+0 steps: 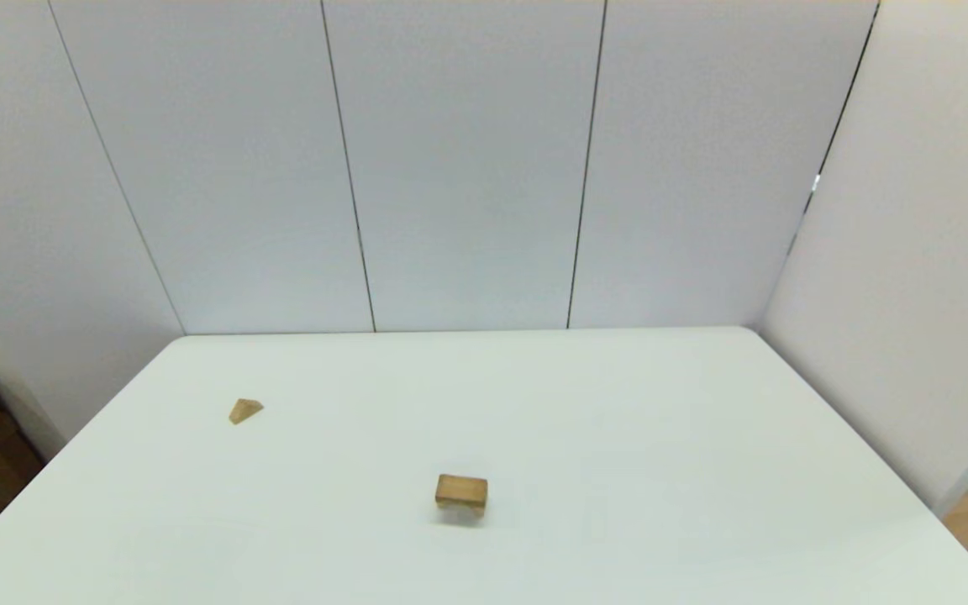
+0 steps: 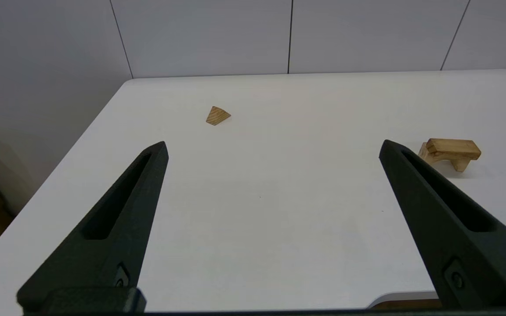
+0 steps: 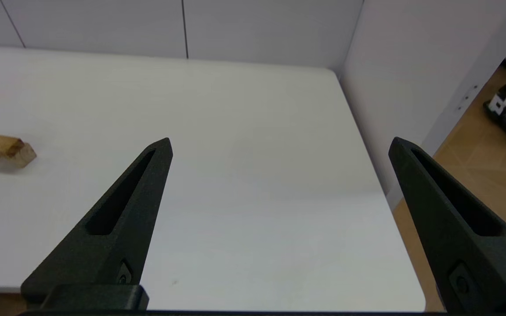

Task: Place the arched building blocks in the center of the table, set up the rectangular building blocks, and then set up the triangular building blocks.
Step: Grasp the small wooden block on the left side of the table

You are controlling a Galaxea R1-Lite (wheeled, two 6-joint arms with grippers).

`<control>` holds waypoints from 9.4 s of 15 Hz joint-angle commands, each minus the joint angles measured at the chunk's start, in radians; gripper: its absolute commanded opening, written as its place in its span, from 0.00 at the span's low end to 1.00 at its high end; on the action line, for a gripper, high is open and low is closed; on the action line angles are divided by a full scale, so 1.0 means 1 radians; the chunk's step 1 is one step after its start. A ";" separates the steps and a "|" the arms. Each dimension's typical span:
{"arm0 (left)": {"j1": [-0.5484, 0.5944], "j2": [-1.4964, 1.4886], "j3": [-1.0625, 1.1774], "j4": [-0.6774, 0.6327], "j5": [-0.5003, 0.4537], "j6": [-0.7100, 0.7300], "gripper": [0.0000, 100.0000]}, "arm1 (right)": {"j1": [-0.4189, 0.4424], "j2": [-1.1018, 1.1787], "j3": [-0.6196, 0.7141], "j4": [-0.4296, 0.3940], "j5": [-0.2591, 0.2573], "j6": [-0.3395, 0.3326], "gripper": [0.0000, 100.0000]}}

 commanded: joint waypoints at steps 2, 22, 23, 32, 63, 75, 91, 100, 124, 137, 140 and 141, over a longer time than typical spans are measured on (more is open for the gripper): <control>0.000 0.000 0.000 0.000 0.000 0.000 1.00 | 0.000 -0.015 0.079 -0.101 0.002 0.000 1.00; 0.000 0.002 0.000 0.000 0.000 0.000 1.00 | 0.083 -0.075 0.225 -0.223 0.017 -0.006 1.00; 0.000 0.002 0.000 0.000 0.000 0.000 1.00 | 0.086 -0.081 0.227 -0.216 0.031 -0.003 1.00; 0.000 0.002 0.000 0.000 0.000 0.000 1.00 | 0.108 -0.213 0.225 -0.157 0.011 -0.003 1.00; 0.000 0.002 0.000 0.000 0.000 -0.003 1.00 | 0.111 -0.300 0.227 -0.023 -0.132 0.163 1.00; -0.001 0.000 -0.009 0.000 0.003 0.041 1.00 | 0.109 -0.300 0.227 -0.023 -0.132 0.163 1.00; -0.050 0.523 -0.552 0.386 0.077 0.118 1.00 | 0.111 -0.300 0.227 -0.023 -0.132 0.163 1.00; -0.070 1.121 -0.804 0.486 0.126 -0.007 1.00 | 0.111 -0.300 0.227 -0.023 -0.132 0.163 1.00; 0.270 2.065 -1.499 0.684 0.057 0.348 1.00 | 0.111 -0.300 0.227 -0.023 -0.132 0.163 1.00; 0.224 2.424 -1.942 0.909 -0.081 0.728 1.00 | 0.111 -0.300 0.227 -0.023 -0.132 0.163 1.00; 0.211 2.457 -1.965 0.931 -0.078 0.756 1.00 | 0.111 -0.300 0.227 -0.023 -0.132 0.165 1.00; 0.203 2.468 -1.968 0.931 -0.076 0.776 1.00 | 0.111 -0.300 0.227 -0.023 -0.132 0.163 1.00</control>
